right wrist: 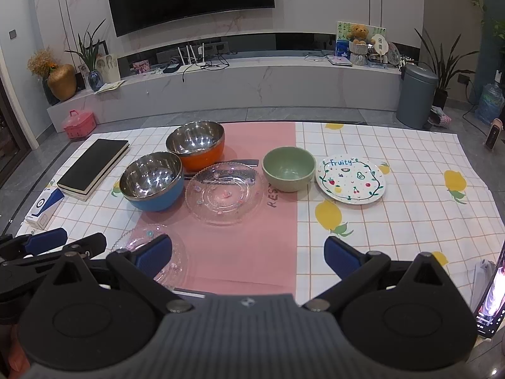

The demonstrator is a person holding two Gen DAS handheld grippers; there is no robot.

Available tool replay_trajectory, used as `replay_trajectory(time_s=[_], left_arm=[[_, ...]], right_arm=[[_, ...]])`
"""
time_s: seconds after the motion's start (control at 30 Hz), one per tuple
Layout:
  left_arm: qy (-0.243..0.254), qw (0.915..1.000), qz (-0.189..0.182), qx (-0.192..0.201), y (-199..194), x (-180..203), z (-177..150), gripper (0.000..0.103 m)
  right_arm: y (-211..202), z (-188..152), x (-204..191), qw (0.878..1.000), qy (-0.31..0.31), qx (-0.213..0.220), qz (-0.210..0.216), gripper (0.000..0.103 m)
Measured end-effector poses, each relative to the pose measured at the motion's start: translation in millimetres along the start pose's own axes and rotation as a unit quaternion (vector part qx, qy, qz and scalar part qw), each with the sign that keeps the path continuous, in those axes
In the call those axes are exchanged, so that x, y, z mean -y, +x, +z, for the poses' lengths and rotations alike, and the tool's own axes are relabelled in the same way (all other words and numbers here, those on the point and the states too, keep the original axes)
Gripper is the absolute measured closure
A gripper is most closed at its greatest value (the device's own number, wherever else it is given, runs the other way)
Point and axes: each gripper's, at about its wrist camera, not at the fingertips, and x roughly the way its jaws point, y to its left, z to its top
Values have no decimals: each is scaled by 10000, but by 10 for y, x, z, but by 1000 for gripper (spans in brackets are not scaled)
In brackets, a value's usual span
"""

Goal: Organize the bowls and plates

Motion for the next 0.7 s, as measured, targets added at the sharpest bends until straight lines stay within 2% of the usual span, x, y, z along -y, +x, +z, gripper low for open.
replay_trajectory(time_s=[0.7], left_arm=[[19, 9999, -32, -110, 7, -9, -32, 37]], right_arm=[[26, -24, -12, 10000, -39, -73, 35, 3]])
